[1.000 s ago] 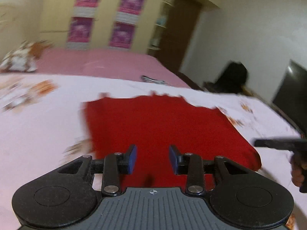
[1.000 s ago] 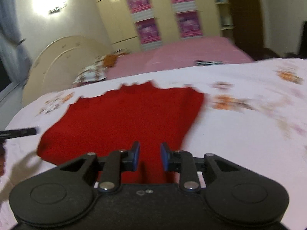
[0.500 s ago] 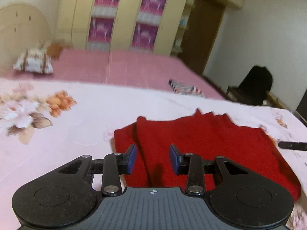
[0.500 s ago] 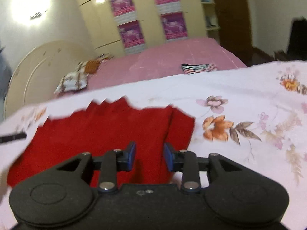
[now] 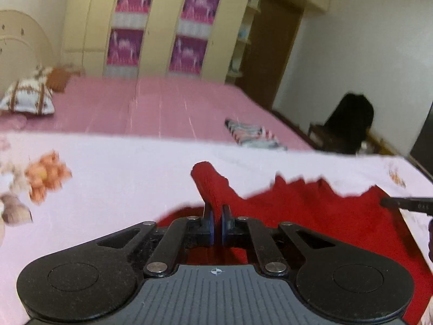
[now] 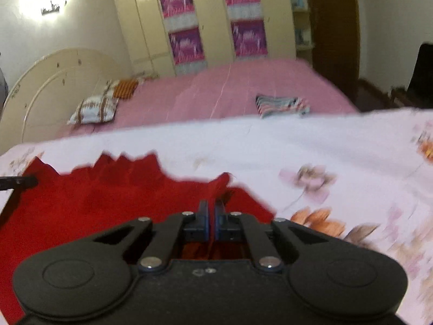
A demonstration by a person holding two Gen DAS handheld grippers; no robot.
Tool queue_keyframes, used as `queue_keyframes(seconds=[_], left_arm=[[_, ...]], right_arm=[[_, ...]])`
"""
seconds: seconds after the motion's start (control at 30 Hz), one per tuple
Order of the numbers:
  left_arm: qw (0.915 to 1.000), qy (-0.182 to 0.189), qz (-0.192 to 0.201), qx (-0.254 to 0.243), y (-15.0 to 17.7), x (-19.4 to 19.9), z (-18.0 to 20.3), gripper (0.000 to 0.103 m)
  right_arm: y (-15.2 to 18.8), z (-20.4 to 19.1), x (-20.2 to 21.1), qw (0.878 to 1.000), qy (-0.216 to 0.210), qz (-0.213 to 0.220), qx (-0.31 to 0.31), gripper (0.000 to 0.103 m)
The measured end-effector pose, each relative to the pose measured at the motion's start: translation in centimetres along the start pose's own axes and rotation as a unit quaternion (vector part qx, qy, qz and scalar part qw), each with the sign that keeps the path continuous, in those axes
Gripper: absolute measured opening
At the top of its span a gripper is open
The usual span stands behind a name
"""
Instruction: Fold small clothes
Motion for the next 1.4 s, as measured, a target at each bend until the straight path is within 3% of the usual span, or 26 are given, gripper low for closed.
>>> queue_keyframes(seconds=[0.07, 0.13, 0.2, 0.23, 0.27, 0.3, 0.33, 0.37, 0.43, 0.57, 0.6, 0.63, 0.67, 0.7, 0.77, 0.83, 0.87, 0.97, 1.0, 1.03, 1.1, 1.17, 1.27, 1.37, 1.4], left_arm=[[0.9997, -0.014, -0.017, -0.012, 0.0, -1.1, -0.2, 0.005], [0.9972, -0.038, -0.053, -0.037, 1.3, -2.8, -0.4, 0.005], [0.9964, -0.049, -0.053, -0.044, 1.8, -2.9, -0.5, 0.011], [0.9965, -0.061, -0.05, -0.027, 1.4, -2.3, -0.8, 0.026], [0.9957, -0.089, -0.024, -0.013, 0.9, -1.0, -1.1, 0.053], [0.9935, -0.112, 0.014, -0.013, 0.2, 0.5, -1.1, 0.066], [0.9916, -0.111, 0.062, -0.022, -0.5, 2.0, 0.0, 0.075], [0.994, -0.077, 0.066, -0.041, -0.9, 2.2, 1.8, 0.074], [0.9943, -0.033, 0.036, -0.095, -1.1, 1.0, 6.2, 0.075], [0.9872, 0.052, -0.066, -0.135, 0.9, -2.9, 12.0, 0.074], [0.9846, 0.049, -0.082, -0.147, 1.7, -3.9, 12.4, 0.074], [0.9828, 0.013, -0.079, -0.166, 2.3, -4.6, 12.2, 0.074], [0.98, -0.033, -0.066, -0.185, 2.7, -5.1, 11.4, 0.076], [0.9852, -0.042, -0.046, -0.16, 2.8, -5.0, 9.9, 0.077], [0.995, -0.042, -0.044, -0.08, 2.2, -4.4, 7.9, 0.077], [0.9941, -0.021, -0.015, -0.106, 1.9, -3.3, 8.9, 0.077], [0.9915, -0.012, -0.021, -0.128, 2.1, -3.5, 9.9, 0.077], [0.9864, -0.04, -0.045, -0.153, 3.0, -4.8, 10.4, 0.077], [0.9903, -0.051, -0.049, -0.12, 2.8, -5.2, 9.5, 0.077], [0.993, -0.065, -0.046, -0.087, 1.7, -5.4, 8.5, 0.077], [0.9951, -0.086, -0.027, -0.04, 0.7, -4.5, 6.7, 0.077], [0.9976, -0.066, -0.012, -0.019, 0.4, -3.1, 6.5, 0.077], [0.9988, 0.016, -0.041, -0.021, 2.0, -1.6, 9.4, 0.077], [0.9941, 0.005, -0.042, -0.1, 3.8, -1.7, 13.6, 0.077], [0.9922, -0.015, -0.052, -0.112, 4.5, -2.2, 14.1, 0.077]], right_arm=[[-0.5, 0.6, 0.4, 1.0, 0.004, 0.014, 0.0, 0.005], [0.0, 1.3, -0.8, 1.0, 0.022, -0.008, 0.003, 0.005], [1.1, 1.6, -2.2, 0.999, 0.036, -0.04, 0.007, 0.005], [1.0, 1.6, -2.1, 0.999, 0.037, -0.035, 0.01, 0.008], [0.7, 1.4, -1.7, 0.999, 0.042, -0.033, 0.006, 0.024], [0.2, 1.1, -0.8, 0.999, 0.049, -0.017, 0.005, 0.034], [-0.5, 0.3, 0.2, 0.999, 0.046, 0.01, 0.014, 0.048], [-0.9, -0.8, 0.7, 0.999, 0.029, 0.026, 0.028, 0.047], [-1.4, -3.5, -0.3, 0.998, -0.006, 0.008, 0.06, 0.044], [-0.9, -8.9, -3.8, 0.99, -0.073, -0.053, 0.104, 0.035], [-0.4, -10.0, -4.7, 0.986, -0.089, -0.076, 0.12, 0.033], [0.2, -10.5, -5.8, 0.982, -0.081, -0.098, 0.142, 0.024], [0.5, -10.3, -6.4, 0.98, -0.053, -0.101, 0.16, 0.025], [0.3, -9.4, -6.7, 0.983, -0.02, -0.08, 0.164, 0.028], [-0.4, -6.6, -6.8, 0.991, 0.039, -0.058, 0.115, 0.032], [-0.7, -5.4, -6.1, 0.996, 0.013, -0.054, 0.075, 0.033], [-0.8, -5.7, -5.6, 0.995, 0.004, -0.044, 0.086, 0.036], [-0.5, -7.0, -5.6, 0.992, -0.01, -0.038, 0.119, 0.046], [-0.3, -7.4, -6.1, 0.991, -0.021, -0.045, 0.125, 0.046], [0.1, -7.4, -7.1, 0.989, -0.005, -0.059, 0.132, 0.045], [-0.5, -6.5, -7.8, 0.993, 0.022, -0.047, 0.107, 0.045], [-1.0, -5.7, -7.5, 0.994, 0.057, -0.038, 0.09, 0.045], [-0.8, -7.3, -5.8, 0.994, 0.008, -0.031, 0.1, 0.045], [0.0, -11.0, -4.6, 0.987, -0.043, -0.019, 0.151, 0.046], [0.5, -12.3, -4.5, 0.984, -0.051, -0.022, 0.17, 0.046]])
Point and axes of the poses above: each gripper's, at about its wrist camera, not at the fingertips, and x roughly against the way its jaws point, z to its right, y to its underside, the point moved 6 cm from there along -x, roughly the way its jaws point, and after that the axes turned 4 degrees about -y, right-handed, at the moved point
